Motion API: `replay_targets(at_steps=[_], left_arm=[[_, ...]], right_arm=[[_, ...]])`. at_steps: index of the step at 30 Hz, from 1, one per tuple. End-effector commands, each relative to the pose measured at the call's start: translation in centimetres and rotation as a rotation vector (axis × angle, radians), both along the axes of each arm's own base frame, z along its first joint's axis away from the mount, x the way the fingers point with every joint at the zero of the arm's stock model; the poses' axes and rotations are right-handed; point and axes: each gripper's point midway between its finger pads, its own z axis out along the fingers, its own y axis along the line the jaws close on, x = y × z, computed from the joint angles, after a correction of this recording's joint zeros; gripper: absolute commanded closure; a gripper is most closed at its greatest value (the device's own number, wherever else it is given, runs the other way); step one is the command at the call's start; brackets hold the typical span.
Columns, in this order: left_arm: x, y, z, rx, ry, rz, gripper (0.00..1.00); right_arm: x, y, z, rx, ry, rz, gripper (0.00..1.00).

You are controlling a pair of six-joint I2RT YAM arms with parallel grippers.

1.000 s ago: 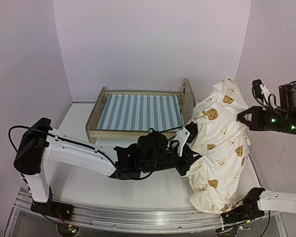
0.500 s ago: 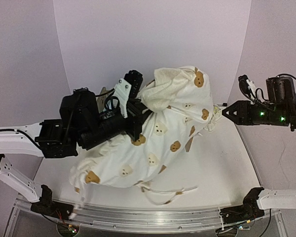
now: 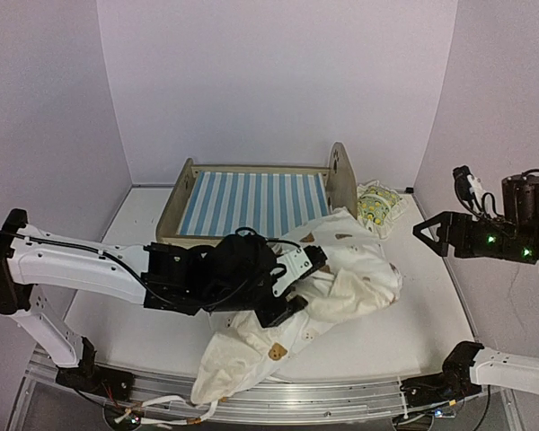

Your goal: Set up the pet bed

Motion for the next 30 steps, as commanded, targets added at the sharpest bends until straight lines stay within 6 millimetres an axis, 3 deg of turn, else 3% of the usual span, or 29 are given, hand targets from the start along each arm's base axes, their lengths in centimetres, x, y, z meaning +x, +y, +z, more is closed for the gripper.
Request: replay_targets(at_steps=[1, 8, 11, 14, 17, 22, 27, 30], left_arm=[[-2.3, -0.2, 2.3, -0.074, 0.127, -0.076, 0.01], [-7.1, 0.3, 5.6, -0.159, 0.352, -0.244, 0.0], [-5.8, 1.6, 5.4, -0.154, 0.377, -0.124, 0.0], [-2.7, 4.2, 3.7, -0.119, 0.384, 0.134, 0.0], [-0.3, 8.0, 1.3, -0.071, 0.4, 0.38, 0.0], [0.8, 14.5, -2.4, -0.04, 0.481, 0.657, 0.0], [0.6, 16.8, -6.0, -0.063, 0.597, 0.698, 0.0], [0.7, 16.6, -7.4, -0.102, 0.65, 0.672, 0.01]], right_arm=[[0.2, 0.0, -1.5, -0.013, 0.059, -0.021, 0.16], [0.9, -0.1, -5.0, -0.064, 0.171, -0.081, 0.03], [1.1, 0.3, -7.2, -0.093, 0.24, -0.084, 0.02], [1.4, 0.8, -8.9, -0.114, 0.277, -0.074, 0.02], [1.6, 1.5, -10.5, -0.134, 0.312, -0.046, 0.02], [2.1, 3.2, -13.8, -0.165, 0.393, 0.011, 0.02], [2.9, 3.9, -15.9, -0.186, 0.407, 0.03, 0.02], [3.2, 4.6, -17.3, -0.182, 0.426, 0.045, 0.02]])
